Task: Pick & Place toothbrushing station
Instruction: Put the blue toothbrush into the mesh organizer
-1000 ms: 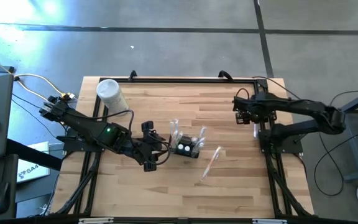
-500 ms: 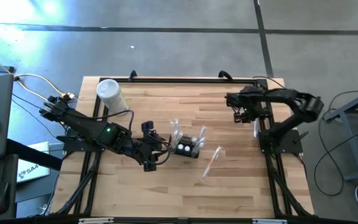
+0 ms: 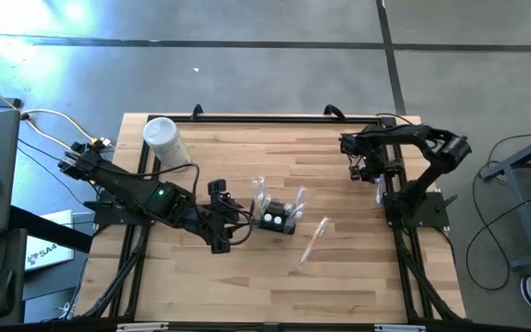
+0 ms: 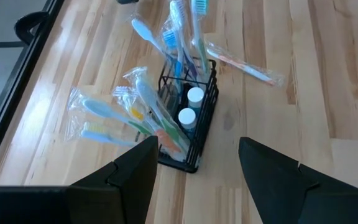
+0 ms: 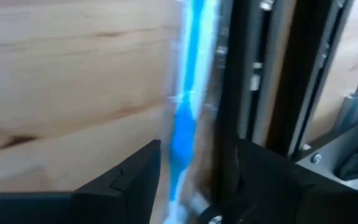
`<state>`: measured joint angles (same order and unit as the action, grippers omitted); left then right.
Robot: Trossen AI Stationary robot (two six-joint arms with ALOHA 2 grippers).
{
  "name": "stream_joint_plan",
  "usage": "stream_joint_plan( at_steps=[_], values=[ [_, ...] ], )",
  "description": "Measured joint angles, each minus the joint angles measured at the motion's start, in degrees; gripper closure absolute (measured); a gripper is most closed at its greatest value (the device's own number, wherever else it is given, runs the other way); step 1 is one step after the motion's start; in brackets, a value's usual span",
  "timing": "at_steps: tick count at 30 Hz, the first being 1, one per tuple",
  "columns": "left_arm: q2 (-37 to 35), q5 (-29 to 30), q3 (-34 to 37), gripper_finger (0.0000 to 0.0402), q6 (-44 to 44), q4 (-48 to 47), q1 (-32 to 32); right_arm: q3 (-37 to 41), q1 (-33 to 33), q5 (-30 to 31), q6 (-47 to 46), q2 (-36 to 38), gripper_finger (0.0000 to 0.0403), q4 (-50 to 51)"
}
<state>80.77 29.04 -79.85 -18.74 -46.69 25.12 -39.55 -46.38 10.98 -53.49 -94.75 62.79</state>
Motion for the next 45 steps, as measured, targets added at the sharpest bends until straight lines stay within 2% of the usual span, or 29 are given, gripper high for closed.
stream_joint_plan(
  at_steps=[13,23,45],
  values=[
    [0.00,0.04,0.00,0.0181,0.14,0.08,0.00,1.84,0.26,0.37,6.29,-0.01,0.0198,-2.79],
    [0.00,0.07,0.00,0.0181,-1.03,0.21,0.00,2.16,4.05,-0.42,6.70,-0.36,0.0239,-2.98],
    [0.00,0.13,0.00,0.0181,-1.24,0.73,0.00,2.27,9.90,-0.22,5.11,-0.45,0.0245,-2.85]
  ],
)
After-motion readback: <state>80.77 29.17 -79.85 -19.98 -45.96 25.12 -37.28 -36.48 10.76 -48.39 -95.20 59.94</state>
